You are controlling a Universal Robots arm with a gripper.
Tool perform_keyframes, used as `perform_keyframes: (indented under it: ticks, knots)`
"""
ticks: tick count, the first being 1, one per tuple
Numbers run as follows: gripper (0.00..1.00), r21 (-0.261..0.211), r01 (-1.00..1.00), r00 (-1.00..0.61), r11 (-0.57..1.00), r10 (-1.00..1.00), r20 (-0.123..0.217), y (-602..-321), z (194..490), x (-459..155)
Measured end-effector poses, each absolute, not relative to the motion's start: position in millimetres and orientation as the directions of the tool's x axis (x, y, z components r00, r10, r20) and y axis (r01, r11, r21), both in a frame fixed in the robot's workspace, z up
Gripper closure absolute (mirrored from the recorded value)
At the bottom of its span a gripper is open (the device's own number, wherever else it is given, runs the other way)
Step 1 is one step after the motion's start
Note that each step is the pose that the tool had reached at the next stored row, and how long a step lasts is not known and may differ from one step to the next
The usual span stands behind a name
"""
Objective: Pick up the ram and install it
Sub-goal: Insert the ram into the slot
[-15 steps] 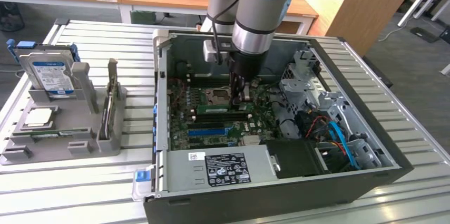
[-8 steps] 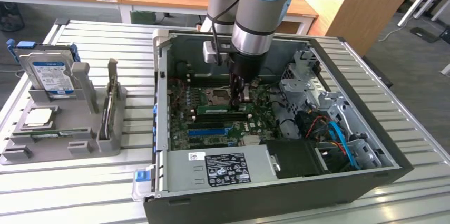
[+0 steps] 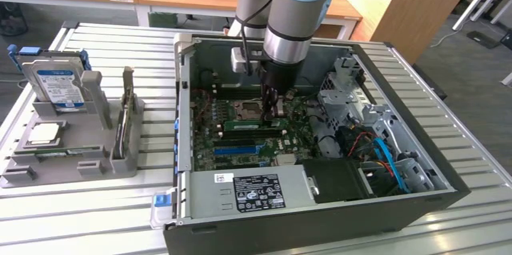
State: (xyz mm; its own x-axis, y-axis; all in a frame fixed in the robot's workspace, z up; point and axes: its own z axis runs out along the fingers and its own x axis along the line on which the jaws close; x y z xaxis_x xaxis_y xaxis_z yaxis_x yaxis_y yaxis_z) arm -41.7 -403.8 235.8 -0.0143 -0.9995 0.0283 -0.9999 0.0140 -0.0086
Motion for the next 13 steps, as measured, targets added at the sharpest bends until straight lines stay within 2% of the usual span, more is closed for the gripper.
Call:
perform_keyframes:
  ticks: [13]
  knots:
    - [0.88, -0.009, -1.0, -0.014, 0.014, -1.0, 0.028, -406.5, 235.7, -41.7]
